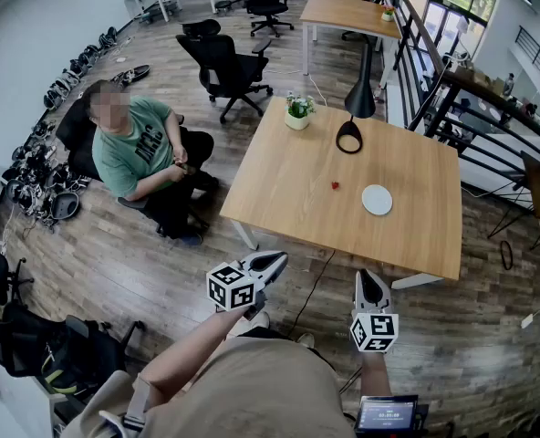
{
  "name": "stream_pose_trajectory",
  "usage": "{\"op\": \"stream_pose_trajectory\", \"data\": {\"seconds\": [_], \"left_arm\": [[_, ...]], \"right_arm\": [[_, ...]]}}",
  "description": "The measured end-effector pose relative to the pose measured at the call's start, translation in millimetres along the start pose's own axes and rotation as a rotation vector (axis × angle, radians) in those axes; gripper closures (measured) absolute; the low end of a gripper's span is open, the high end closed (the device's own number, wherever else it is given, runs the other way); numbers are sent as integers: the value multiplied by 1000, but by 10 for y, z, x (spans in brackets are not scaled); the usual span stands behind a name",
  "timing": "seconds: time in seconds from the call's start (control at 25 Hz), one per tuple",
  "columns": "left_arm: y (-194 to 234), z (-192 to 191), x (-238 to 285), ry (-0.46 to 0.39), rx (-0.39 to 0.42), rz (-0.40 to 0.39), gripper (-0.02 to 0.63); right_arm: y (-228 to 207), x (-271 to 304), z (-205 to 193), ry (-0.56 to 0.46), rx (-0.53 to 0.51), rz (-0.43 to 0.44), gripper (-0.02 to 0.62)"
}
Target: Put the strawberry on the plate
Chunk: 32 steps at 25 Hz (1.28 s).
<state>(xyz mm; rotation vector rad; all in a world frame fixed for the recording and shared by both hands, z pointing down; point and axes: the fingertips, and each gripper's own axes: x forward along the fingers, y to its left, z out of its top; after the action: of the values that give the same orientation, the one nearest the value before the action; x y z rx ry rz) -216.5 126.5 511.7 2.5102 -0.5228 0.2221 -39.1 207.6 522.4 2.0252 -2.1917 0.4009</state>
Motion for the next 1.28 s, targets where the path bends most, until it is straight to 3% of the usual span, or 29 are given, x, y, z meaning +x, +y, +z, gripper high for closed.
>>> {"op": "stream_pose_trajectory", "data": {"seconds": [0.48,0.72,1.08,1.28], "left_arm": [[-47,18,124,5,3,-6,604],[-57,15,142,5,-4,-7,604],[24,-45,-63,-9,-12,-11,604],[-70,-56,-15,7,-13,-10,604]], "right_arm": [[-100,3,4,7,17,-4,565],[-99,-8,79,-34,146,47,542],[151,10,6,-33,103,63,535],[61,-68,69,-23,91,49,535]]}}
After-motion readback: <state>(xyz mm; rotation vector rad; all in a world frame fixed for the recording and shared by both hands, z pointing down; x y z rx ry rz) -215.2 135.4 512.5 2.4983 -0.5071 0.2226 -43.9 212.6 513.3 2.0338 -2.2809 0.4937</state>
